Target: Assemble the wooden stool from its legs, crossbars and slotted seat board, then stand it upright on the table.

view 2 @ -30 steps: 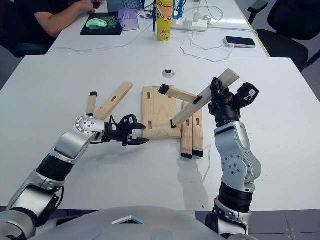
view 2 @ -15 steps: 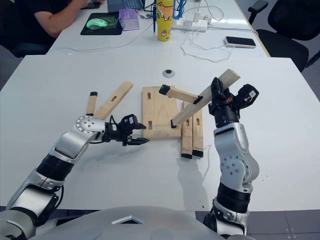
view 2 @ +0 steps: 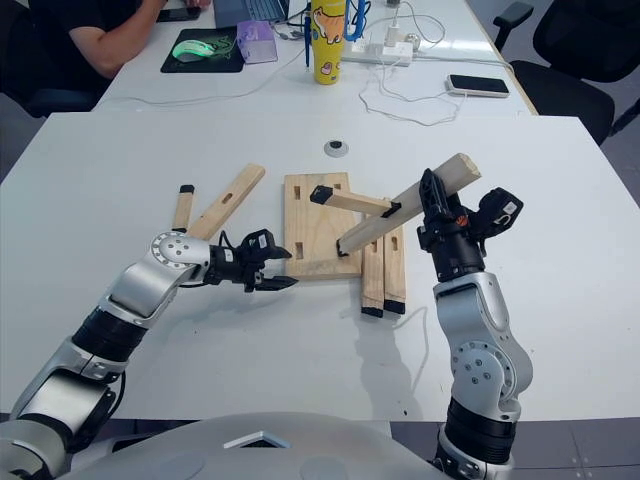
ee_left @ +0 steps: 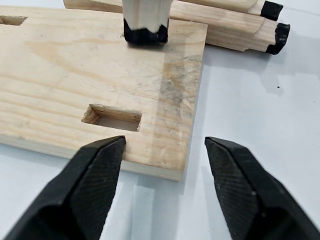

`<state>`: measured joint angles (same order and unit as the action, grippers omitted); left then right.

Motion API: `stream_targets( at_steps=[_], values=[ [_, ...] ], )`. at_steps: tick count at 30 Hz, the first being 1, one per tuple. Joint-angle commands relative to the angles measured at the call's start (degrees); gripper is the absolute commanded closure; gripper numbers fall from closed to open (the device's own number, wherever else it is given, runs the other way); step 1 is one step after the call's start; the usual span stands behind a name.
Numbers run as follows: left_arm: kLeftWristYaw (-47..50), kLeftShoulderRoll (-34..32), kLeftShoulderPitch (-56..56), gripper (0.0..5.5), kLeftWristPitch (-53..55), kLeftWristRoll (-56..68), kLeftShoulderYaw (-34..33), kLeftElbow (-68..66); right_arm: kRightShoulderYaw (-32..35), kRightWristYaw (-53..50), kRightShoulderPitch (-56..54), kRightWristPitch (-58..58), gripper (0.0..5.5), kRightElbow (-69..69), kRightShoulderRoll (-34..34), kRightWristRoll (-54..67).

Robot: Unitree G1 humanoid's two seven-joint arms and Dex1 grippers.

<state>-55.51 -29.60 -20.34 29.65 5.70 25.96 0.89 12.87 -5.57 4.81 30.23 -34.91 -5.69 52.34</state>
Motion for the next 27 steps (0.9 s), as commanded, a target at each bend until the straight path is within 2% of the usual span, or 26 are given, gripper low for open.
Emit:
stream_targets(
  at_steps=[1, 13, 20, 27],
  values=[
    [-0.44, -2.68, 3.78, 2.55, 4.00, -2.93, 3.15, -4.22, -0.37, -1.74, -0.82, 0.81, 4.47, -1.60, -1.16, -1.47],
    [0.03, -2.41, 4.45, 2.55, 4.67, -2.65, 3.13, -3.64, -0.18, -3.34, -3.67, -1.09, 4.47, -0.08, -0.90, -6.26],
    [-0.26, -2.27, 3.52, 2.55, 4.54, -2.65, 3.12, -4.18, -2.76, -0.55, -0.09, -2.96, 4.47, 2.02, -0.25, -11.92],
    [-0.70, -2.68, 3.42, 2.55, 4.38, -2.53, 3.14, -4.34, -1.69, -2.20, 0.82, -2.18, 4.47, 0.02, 1.90, -7.83]
  ],
)
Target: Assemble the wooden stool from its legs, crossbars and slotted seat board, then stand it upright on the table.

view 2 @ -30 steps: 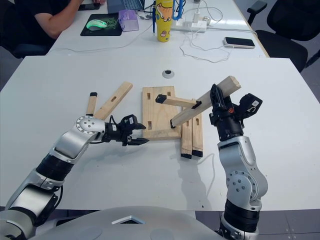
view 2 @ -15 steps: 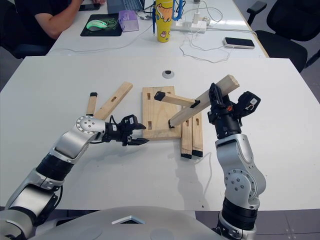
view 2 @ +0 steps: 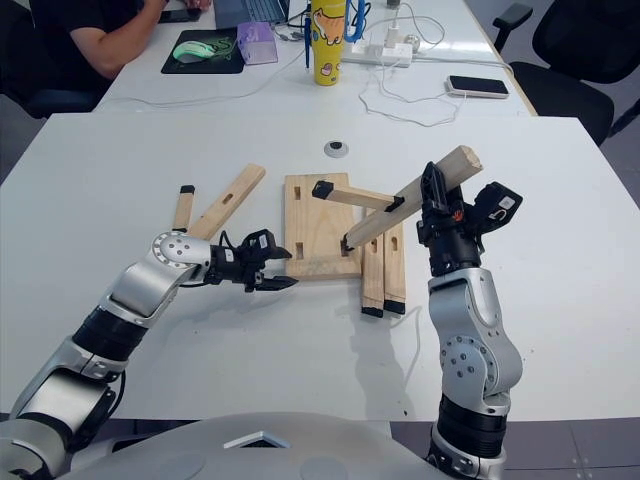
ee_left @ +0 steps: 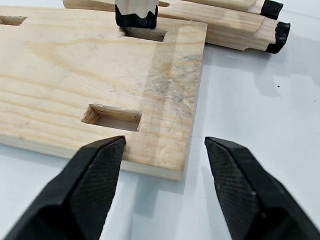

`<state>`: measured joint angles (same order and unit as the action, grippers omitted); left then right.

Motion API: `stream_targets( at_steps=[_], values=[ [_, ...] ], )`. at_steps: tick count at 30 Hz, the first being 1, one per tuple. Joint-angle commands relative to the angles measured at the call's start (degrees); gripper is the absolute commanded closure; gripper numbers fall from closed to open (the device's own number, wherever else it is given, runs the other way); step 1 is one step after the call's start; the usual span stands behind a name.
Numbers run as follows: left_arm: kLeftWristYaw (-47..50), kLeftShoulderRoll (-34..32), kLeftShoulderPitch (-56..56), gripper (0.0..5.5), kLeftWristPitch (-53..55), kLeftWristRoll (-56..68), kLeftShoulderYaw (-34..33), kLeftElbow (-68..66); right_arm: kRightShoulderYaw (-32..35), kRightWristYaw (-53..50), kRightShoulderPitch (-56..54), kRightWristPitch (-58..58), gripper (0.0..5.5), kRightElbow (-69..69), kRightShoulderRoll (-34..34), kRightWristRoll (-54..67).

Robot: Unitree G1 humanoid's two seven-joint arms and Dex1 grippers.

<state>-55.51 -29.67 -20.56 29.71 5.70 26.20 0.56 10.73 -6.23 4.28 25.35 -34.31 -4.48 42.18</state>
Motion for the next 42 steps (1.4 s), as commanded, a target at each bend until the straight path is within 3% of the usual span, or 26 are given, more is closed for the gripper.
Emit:
stream_targets(
  at_steps=[1, 11, 30, 42],
  values=[
    [-0.72, -2.61, 3.64, 2.55, 4.26, -2.55, 2.91, -4.12, 0.46, -1.86, 1.45, 3.03, 4.47, -1.36, 0.58, 2.85],
    [0.18, -2.26, 4.31, 2.55, 4.94, -2.27, 2.66, -3.31, -0.21, -1.92, 0.79, 4.90, 4.47, -2.35, -1.21, 2.15],
    [0.31, -2.32, 3.80, 2.55, 7.07, -1.49, 3.38, 2.86, -19.68, -0.23, 4.62, 2.41, 4.47, -6.41, -3.77, -22.74],
    [4.28, -2.51, 7.89, 2.55, 9.35, -1.49, 3.33, 12.54, -19.68, -0.75, 3.49, 3.47, 4.47, -2.45, -0.17, -27.13]
  ],
)
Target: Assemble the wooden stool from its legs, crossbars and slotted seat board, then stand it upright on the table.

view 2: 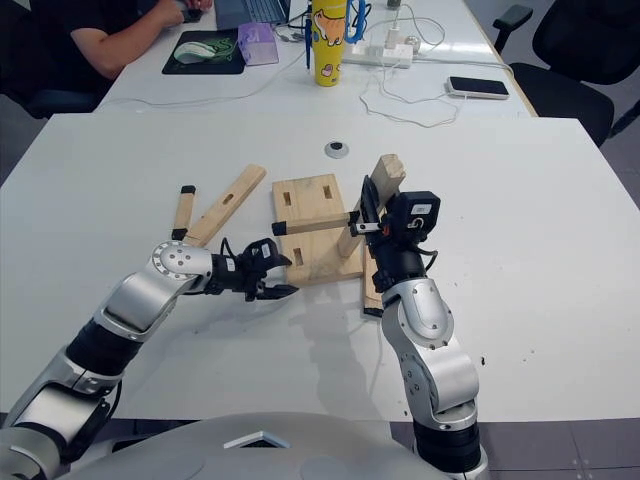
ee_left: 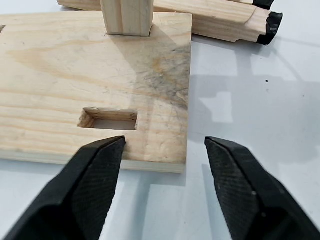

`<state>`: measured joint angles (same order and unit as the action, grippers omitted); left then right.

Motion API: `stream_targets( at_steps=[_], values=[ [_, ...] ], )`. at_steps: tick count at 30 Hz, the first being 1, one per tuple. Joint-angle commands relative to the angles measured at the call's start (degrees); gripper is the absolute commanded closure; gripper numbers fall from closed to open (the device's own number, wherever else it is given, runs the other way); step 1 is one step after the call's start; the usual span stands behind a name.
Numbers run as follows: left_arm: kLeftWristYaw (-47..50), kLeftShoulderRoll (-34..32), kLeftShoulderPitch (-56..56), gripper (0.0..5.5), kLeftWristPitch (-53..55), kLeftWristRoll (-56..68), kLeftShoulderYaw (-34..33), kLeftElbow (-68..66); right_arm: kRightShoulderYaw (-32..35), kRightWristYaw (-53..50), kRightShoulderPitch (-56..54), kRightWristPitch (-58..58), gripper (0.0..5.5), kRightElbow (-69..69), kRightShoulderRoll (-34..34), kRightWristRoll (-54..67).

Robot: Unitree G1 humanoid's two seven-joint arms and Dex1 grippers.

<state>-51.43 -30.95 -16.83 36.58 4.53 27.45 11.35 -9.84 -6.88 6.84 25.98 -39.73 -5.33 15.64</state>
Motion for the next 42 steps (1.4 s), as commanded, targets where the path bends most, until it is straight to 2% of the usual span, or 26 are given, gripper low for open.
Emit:
stream_targets(
  at_steps=[1, 6, 10, 16, 25, 36, 37, 42],
  values=[
    [1.14, -1.07, 4.54, 2.55, 1.86, -0.84, 1.96, 2.53, 1.44, 0.06, 0.73, 2.71, 4.47, 3.30, 0.92, -0.40],
    [4.33, -1.06, 5.58, 2.55, -0.83, -2.60, 1.41, 5.47, 2.81, 0.90, -1.11, 1.48, 4.47, 6.43, 1.88, -0.72],
    [8.26, -1.17, 6.33, 2.55, -5.56, -3.88, -2.90, 9.99, 2.91, 1.37, -2.66, -0.63, 4.47, 8.42, 2.47, -1.97],
    [8.16, -1.72, 8.32, 2.55, -8.25, -1.11, -7.09, 16.46, 2.92, 2.51, -6.31, -6.46, 4.47, 15.35, 4.24, -3.82],
    [7.21, -0.40, 7.79, 2.55, -9.99, -1.85, -3.65, 13.49, 5.26, 3.18, -16.77, -22.57, 4.47, 32.28, 9.67, -6.22],
    [7.28, 0.29, 8.50, 2.55, -10.89, -2.36, -1.87, 10.69, 6.29, 6.73, -17.32, -24.23, 4.47, 30.83, 10.20, -3.15],
    [7.41, 0.37, 8.77, 2.55, -10.89, -2.37, -1.84, 10.59, 6.46, 7.00, -17.68, -23.99, 4.18, 30.28, 10.39, -2.50],
    [7.61, 0.63, 9.84, 2.55, -10.91, -2.29, -1.49, 9.74, 7.32, 7.42, -19.05, -22.40, 3.48, 27.35, 11.19, 0.52]
  ],
)
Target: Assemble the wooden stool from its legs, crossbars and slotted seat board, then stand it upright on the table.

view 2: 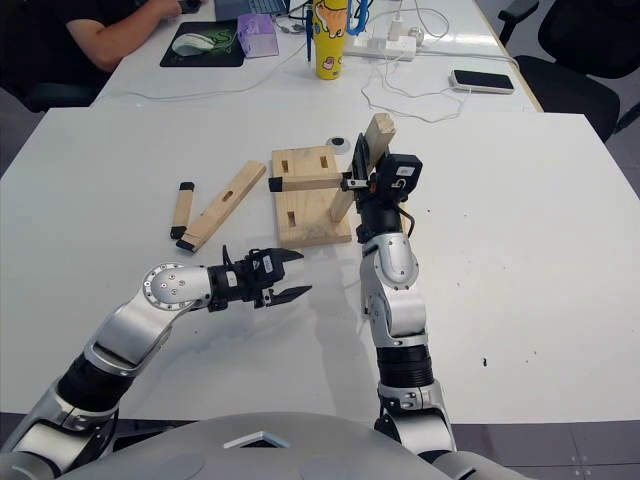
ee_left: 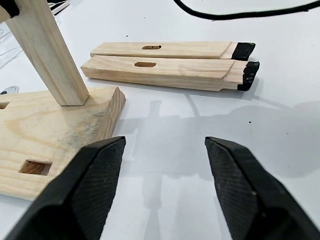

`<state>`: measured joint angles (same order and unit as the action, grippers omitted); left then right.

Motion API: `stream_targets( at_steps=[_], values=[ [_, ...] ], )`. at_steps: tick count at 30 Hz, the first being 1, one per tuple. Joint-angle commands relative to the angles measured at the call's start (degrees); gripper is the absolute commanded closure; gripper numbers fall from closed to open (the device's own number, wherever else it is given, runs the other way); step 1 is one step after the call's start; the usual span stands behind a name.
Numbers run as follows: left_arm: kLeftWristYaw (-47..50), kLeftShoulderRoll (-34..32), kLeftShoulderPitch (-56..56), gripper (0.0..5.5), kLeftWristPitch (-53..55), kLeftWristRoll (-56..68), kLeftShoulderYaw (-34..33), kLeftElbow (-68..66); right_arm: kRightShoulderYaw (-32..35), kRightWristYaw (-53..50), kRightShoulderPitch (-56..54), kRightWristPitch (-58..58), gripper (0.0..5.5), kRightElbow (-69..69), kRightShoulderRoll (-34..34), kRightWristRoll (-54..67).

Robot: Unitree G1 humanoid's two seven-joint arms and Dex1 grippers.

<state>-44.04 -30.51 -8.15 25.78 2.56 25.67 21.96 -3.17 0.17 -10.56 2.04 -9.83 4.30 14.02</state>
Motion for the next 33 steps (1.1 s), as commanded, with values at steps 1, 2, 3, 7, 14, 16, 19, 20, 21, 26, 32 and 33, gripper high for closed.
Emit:
stream_targets(
  at_steps=[1, 2, 3, 7, 14, 16, 19, 20, 21, 26, 32, 33],
  values=[
    [0.30, 0.25, 1.60, 2.55, -0.09, -0.26, 0.31, -1.14, 0.94, 0.19, -2.14, 1.92, 3.28, -3.44, 1.79, 3.02],
    [0.25, 0.32, 1.99, 2.55, -0.06, -0.14, 0.34, -1.38, 1.16, 0.06, -2.68, 2.45, 3.20, -4.28, 1.94, 3.86],
    [0.32, 0.30, 2.49, 2.55, -0.16, -0.20, 0.32, -1.57, 1.31, -0.16, -3.44, 3.04, 3.06, -5.10, 2.02, 4.58],
    [0.31, 0.36, 3.42, 2.55, -0.32, -0.37, 0.34, -1.84, 3.03, -1.98, -5.94, 6.59, 2.43, -9.12, 0.98, 6.88],
    [3.84, 0.79, 8.11, 2.55, 1.42, -0.99, -1.19, 0.65, 15.19, -0.05, 5.74, 26.13, 2.04, -23.90, -15.79, 8.84],
    [5.43, 1.70, 9.35, 2.55, 2.10, -0.54, -1.89, 1.77, 15.01, 2.82, 11.86, 31.24, 2.04, -24.01, -18.45, 10.56],
    [7.12, 2.85, 9.85, 2.55, 3.15, -0.17, -2.55, 2.96, 12.17, 8.19, 18.20, 38.61, 2.04, -24.58, -21.08, 15.18],
    [7.56, 3.13, 9.90, 2.55, 3.27, -0.04, -2.95, 3.08, 11.83, 9.11, 19.44, 41.00, 2.04, -25.17, -21.45, 16.88],
    [7.87, 3.20, 9.91, 2.55, 3.33, -0.13, -3.19, 3.15, 11.48, 9.85, 20.49, 43.56, 2.04, -25.84, -22.52, 17.90],
    [8.91, 3.46, 10.83, 2.55, 4.11, 0.42, -4.52, 4.58, 12.62, 11.70, 25.71, 52.51, 2.04, -32.14, -25.61, 23.95],
    [9.76, 3.90, 11.41, 2.55, 5.10, 0.91, -4.68, 5.54, 11.28, 10.07, 25.33, 57.24, 2.04, -33.00, -24.27, 27.16],
    [9.70, 3.94, 11.23, 2.55, 5.19, 1.02, -4.50, 5.45, 11.37, 9.48, 24.99, 57.57, 2.04, -32.74, -23.68, 27.25]
  ],
)
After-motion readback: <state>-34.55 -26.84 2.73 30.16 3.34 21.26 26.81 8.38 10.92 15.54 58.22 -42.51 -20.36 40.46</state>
